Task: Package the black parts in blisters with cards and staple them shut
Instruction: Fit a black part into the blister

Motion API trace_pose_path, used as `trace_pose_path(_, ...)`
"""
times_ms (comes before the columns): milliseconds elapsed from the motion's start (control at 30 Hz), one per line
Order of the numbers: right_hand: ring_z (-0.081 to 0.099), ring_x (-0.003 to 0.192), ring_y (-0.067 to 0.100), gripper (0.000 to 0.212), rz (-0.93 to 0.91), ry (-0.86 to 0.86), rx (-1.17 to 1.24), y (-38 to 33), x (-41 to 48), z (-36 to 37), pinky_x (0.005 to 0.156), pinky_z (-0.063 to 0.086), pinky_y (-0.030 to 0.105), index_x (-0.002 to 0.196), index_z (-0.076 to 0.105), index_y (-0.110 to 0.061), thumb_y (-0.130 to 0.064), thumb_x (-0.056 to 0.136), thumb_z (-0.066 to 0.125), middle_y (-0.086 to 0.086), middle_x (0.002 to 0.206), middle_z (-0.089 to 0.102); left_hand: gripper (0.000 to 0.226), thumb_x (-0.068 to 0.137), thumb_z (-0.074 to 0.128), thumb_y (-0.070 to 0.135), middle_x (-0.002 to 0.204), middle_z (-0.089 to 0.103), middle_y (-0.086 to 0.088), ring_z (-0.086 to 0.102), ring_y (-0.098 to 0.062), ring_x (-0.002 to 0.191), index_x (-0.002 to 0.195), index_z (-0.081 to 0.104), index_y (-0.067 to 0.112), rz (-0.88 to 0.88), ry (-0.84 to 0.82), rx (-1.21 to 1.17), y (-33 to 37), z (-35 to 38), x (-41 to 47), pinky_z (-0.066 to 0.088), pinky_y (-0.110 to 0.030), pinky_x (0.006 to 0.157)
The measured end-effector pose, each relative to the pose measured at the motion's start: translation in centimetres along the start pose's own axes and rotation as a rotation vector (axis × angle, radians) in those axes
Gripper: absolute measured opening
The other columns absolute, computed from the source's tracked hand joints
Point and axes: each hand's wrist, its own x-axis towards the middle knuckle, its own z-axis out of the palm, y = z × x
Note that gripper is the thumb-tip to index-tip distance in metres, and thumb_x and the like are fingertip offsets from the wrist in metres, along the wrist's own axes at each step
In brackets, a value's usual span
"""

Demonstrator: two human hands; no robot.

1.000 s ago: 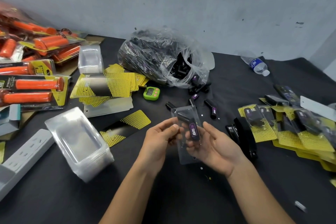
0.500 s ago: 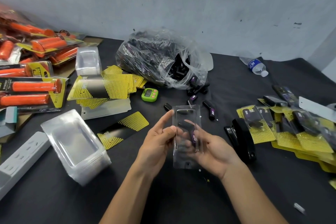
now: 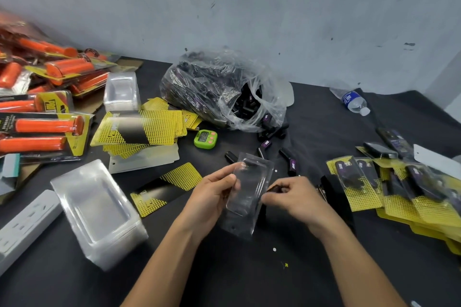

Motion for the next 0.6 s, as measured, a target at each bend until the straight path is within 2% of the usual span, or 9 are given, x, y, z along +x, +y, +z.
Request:
trace_pose_path(67,0.069,0.072,0.02,0.031,-0.029,-0.061,-0.053,-0.3,0.7,1.2,0.074,0.055,0.039,0.087,0.08,-0.022,-0.043,0.064,0.081,0.005,0.08,0.077,0.032,0.101,0.056,0.005,0.075,0.064,-0.003,0.058,-0.01,0.067,0.115,0.08,0.022,0.009,-0.006,0.104,0.2,0.1,1.2,0.05,-0.017,0.066)
trace_pose_path(100,0.072,0.076,0.015,0.026,-0.04,-0.049,-0.084,-0.2,1.1,1.8,0.078,0.057,0.038,0.088,0.079,-0.026,-0.041,0.067,0.081,0.001,0.083,0.078,0.032,0.1,0.058,0.005,0.075,0.067,-0.002,0.06,-0.009,0.067,0.114,0.081,0.023,0.019,0.002,0.147,0.2,0.1,1.7,0.05,-0.017,0.065)
trace_pose_path(200,0.068,0.073,0.001,0.012,-0.088,0.063,-0.182,0.8,2.0,3.4,0.074,0.054,0.028,0.089,0.076,-0.034,-0.038,0.078,0.078,-0.014,0.08,0.076,0.03,0.097,0.061,0.002,0.083,0.074,-0.006,0.067,-0.012,0.074,0.111,0.081,0.019,0.042,0.07,0.167,-0.1,-0.4,3.0,0.054,-0.022,0.067)
trace_pose_path(267,0.064,0.067,-0.001,0.007,-0.112,0.09,-0.094,1.4,2.4,3.8,0.068,0.051,0.023,0.085,0.075,-0.037,-0.03,0.083,0.077,-0.013,0.077,0.076,0.027,0.096,0.063,0.002,0.084,0.072,-0.009,0.064,-0.014,0.075,0.113,0.08,0.015,0.072,0.147,0.135,-0.6,-0.6,3.6,0.052,-0.022,0.069)
trace_pose_path(300,0.062,0.065,-0.002,0.013,-0.121,0.081,-0.021,1.5,2.5,3.8,0.066,0.049,0.021,0.084,0.076,-0.037,-0.024,0.084,0.077,-0.011,0.077,0.076,0.026,0.097,0.063,0.002,0.083,0.072,-0.009,0.064,-0.014,0.073,0.11,0.081,0.015,0.091,0.18,0.122,-0.8,-0.6,3.8,0.051,-0.022,0.067)
trace_pose_path(367,0.063,0.068,0.001,0.019,-0.121,0.067,0.106,1.9,2.9,3.9,0.069,0.049,0.024,0.084,0.078,-0.034,-0.015,0.085,0.077,-0.006,0.079,0.077,0.025,0.097,0.064,0.004,0.083,0.074,-0.01,0.067,-0.014,0.074,0.102,0.083,0.019,0.117,0.222,0.127,-1.2,-0.4,3.9,0.055,-0.023,0.067)
trace_pose_path(467,0.071,0.082,0.014,0.013,-0.119,0.024,0.207,2.2,3.4,4.1,0.08,0.054,0.034,0.092,0.08,-0.023,-0.013,0.092,0.072,0.0,0.089,0.079,0.023,0.096,0.066,0.006,0.091,0.079,-0.012,0.073,-0.019,0.081,0.096,0.084,0.021,0.137,0.262,0.183,-1.6,0.2,3.7,0.06,-0.031,0.076)
trace_pose_path(533,0.069,0.077,0.018,0.014,-0.121,-0.009,0.332,2.3,3.6,4.4,0.074,0.053,0.03,0.092,0.078,-0.011,-0.01,0.099,0.066,0.005,0.086,0.078,0.022,0.095,0.067,0.005,0.092,0.08,-0.01,0.074,-0.018,0.08,0.094,0.084,0.019,0.143,0.27,0.206,-1.9,0.6,3.7,0.06,-0.03,0.071)
trace_pose_path(600,0.067,0.076,0.023,0.017,-0.129,-0.056,0.38,2.2,3.5,4.6,0.073,0.052,0.035,0.091,0.076,-0.006,-0.006,0.101,0.062,0.019,0.086,0.076,0.023,0.095,0.067,0.004,0.088,0.079,-0.011,0.074,-0.02,0.077,0.092,0.084,0.018,0.138,0.267,0.224,-2.1,1.1,3.8,0.06,-0.031,0.066)
